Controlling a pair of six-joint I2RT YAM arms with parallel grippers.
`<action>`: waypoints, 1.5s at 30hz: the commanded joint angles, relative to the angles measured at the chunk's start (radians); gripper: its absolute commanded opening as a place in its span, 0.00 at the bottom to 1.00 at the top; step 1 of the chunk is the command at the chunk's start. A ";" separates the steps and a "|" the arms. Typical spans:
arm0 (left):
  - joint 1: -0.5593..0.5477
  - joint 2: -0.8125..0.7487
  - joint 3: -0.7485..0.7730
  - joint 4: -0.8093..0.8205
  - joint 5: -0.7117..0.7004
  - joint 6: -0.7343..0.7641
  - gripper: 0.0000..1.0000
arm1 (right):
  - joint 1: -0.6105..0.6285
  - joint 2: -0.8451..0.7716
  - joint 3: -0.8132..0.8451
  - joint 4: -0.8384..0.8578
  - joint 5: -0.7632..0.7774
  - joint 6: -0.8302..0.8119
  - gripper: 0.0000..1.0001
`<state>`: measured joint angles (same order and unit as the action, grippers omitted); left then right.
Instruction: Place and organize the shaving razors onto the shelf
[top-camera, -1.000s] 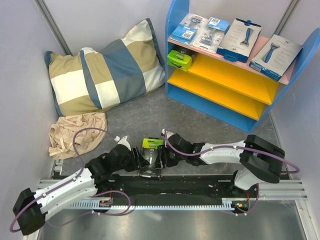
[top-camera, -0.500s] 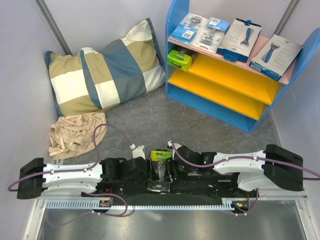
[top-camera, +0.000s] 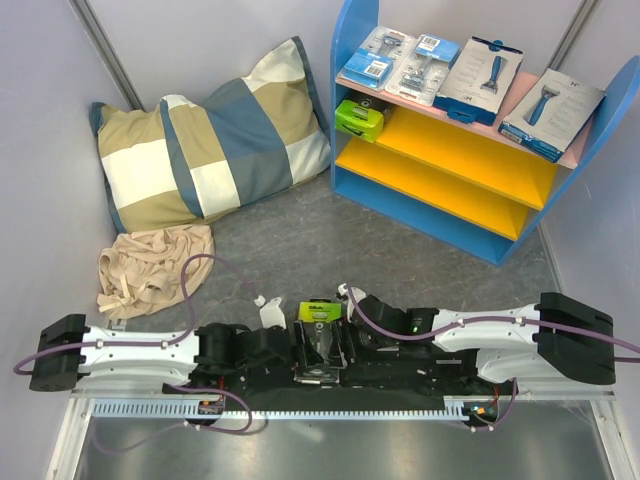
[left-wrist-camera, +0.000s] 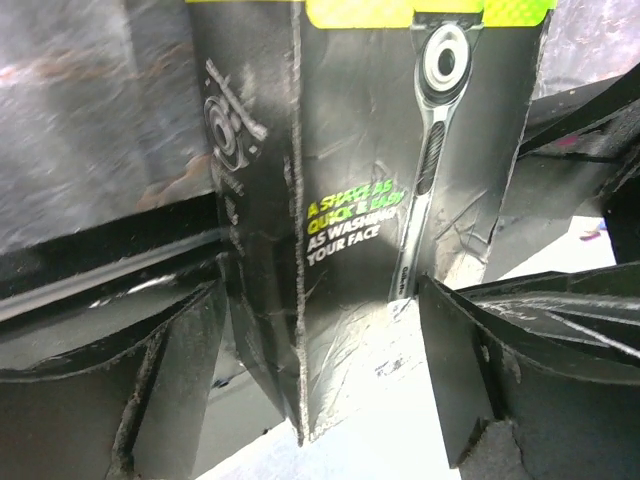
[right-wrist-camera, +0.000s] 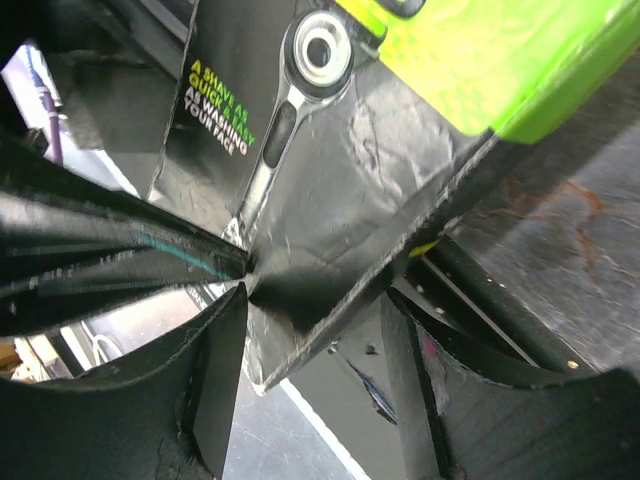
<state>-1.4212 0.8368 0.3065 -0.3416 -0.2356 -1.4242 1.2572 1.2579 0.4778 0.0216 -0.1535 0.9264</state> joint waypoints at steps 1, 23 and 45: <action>-0.019 -0.088 -0.099 -0.028 -0.048 -0.105 0.84 | 0.016 -0.002 -0.001 0.113 -0.024 -0.006 0.62; -0.019 0.372 -0.058 0.127 -0.240 -0.128 0.87 | 0.016 0.008 -0.085 0.245 -0.053 -0.020 0.60; -0.019 0.041 -0.155 0.113 -0.354 -0.047 0.86 | 0.005 0.095 -0.219 0.156 0.140 -0.003 0.31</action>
<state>-1.4704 0.8543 0.2478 -0.2363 -0.3431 -1.5200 1.2522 1.2419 0.3031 0.2913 -0.1516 0.9569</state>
